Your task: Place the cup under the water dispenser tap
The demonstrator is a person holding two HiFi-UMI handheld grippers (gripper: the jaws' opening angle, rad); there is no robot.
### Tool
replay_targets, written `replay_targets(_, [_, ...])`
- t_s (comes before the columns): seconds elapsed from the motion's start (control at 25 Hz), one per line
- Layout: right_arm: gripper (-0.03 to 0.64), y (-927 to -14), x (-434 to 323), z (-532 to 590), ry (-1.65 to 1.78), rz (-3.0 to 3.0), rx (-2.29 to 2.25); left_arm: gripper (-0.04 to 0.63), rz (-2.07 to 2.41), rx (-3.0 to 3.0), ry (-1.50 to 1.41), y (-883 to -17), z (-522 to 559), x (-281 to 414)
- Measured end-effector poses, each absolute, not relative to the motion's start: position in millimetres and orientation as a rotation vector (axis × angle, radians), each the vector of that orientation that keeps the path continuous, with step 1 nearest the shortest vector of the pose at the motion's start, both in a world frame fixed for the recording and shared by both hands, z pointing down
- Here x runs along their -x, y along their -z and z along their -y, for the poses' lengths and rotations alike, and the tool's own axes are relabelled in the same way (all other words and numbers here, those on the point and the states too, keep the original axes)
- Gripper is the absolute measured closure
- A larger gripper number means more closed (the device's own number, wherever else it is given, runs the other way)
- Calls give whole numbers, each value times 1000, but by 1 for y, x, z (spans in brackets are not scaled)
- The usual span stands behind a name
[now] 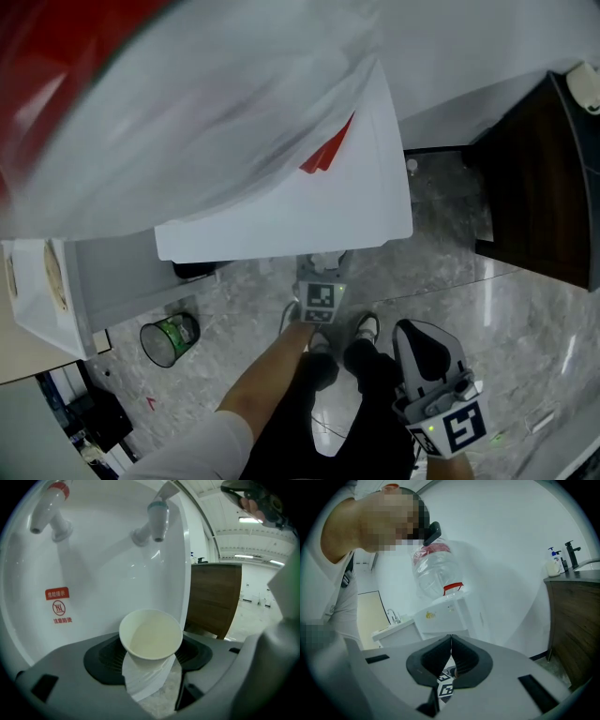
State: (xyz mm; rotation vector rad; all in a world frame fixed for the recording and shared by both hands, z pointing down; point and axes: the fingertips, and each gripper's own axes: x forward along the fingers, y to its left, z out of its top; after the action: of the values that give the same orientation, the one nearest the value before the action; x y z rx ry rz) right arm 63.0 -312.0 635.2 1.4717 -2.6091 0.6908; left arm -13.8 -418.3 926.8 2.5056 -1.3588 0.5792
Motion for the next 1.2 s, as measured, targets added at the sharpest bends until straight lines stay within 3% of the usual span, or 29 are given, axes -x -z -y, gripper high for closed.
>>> replay_targets(0.68, [600, -626, -54, 300, -731, 2639, -1398, 242, 1377, -2448, -620, -916, 405, 30])
replay_targets(0.96, [600, -574, -41, 290, -722, 2636, -1360, 242, 1293, -2428, -644, -848, 348, 41])
replay_targets(1.2, [600, -518, -38, 274, -702, 2584, -1413, 244, 1059, -2507, -621, -728, 281, 23])
